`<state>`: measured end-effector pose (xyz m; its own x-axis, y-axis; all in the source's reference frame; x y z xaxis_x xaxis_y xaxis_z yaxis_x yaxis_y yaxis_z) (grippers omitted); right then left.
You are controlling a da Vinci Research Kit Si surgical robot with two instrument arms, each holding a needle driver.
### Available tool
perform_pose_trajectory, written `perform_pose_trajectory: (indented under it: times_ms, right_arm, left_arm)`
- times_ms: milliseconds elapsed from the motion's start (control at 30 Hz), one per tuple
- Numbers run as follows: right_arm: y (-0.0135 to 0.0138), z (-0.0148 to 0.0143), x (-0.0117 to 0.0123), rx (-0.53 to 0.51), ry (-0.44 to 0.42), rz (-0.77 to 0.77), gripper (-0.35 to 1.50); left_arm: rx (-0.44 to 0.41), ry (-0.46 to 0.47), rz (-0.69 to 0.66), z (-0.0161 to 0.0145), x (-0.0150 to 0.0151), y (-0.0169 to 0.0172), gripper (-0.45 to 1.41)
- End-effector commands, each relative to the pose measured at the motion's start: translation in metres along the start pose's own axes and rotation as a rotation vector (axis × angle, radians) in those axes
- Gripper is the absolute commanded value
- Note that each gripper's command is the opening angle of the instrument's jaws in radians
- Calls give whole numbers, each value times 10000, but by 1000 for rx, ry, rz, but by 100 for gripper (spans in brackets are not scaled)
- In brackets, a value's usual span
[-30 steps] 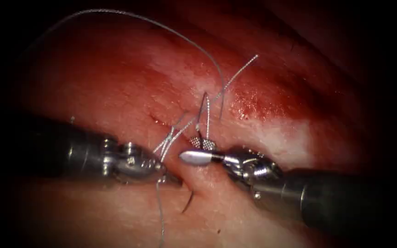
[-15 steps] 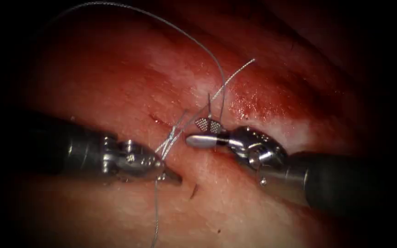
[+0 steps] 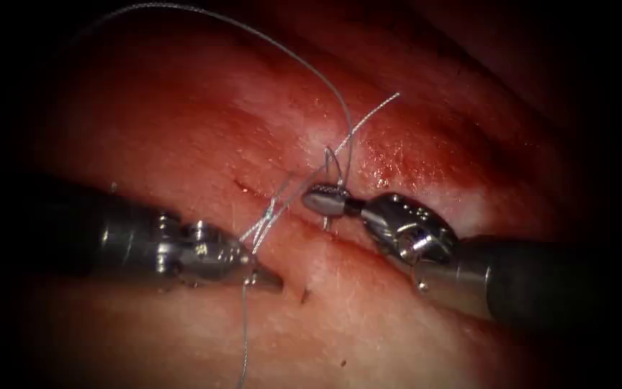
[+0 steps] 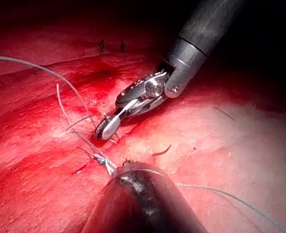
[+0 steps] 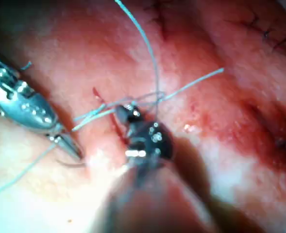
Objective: Wound Closure
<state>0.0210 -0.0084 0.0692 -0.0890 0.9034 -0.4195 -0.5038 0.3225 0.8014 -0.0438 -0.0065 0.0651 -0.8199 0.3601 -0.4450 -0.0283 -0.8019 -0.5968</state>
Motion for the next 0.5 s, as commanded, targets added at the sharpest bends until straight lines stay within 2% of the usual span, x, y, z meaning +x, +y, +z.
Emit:
perform_pose_trajectory:
  times_ms: [33,200,500]
  right_arm:
    - [-1,6,-7,-13,-25,40,-35]
    - [-6,1,-18,-34,-64,149,-35]
    - [-36,-5,-38,89,-156,234,-35]
  left_arm:
    - [-2,0,-7,8,0,1,-10]
    - [-1,0,-8,8,2,2,-10]
    - [4,6,2,10,4,1,-11]
